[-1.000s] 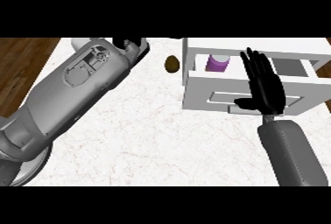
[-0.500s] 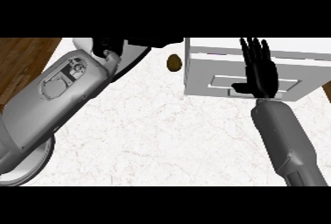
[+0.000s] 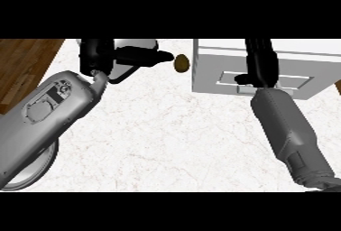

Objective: Pick up the can, place it into the drawer and close the drawer

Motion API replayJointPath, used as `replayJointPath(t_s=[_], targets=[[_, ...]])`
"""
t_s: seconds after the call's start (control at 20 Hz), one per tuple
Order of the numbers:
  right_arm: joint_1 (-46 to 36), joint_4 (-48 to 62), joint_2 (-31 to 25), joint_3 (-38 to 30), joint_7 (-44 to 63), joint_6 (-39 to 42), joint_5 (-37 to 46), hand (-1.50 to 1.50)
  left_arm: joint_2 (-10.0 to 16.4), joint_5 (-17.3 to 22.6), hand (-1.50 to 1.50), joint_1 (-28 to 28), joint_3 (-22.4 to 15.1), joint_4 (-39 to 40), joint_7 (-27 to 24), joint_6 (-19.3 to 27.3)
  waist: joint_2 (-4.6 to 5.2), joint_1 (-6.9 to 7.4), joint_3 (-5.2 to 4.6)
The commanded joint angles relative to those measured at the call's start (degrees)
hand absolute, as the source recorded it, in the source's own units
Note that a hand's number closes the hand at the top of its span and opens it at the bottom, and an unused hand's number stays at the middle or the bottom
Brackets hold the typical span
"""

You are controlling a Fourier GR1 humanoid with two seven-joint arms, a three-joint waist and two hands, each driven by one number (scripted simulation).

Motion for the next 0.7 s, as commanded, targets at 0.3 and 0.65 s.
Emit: replayJointPath(t_s=[0.3, 0.65], targets=[[-10.88, 9.75, -1.88, -2.82, -1.35, -0.53, -0.92, -1.50, 2.34, -1.05, -1.50, 4.18, 2.47, -2.82, -1.56, -2.16, 1.55, 1.05, 0.29], [-15.72, 12.60, -2.17, -4.79, -2.57, 3.53, -2.60, -1.50, 1.59, -3.65, -1.50, 8.08, -0.29, -7.27, -0.54, 0.04, 1.30, 1.60, 0.32]])
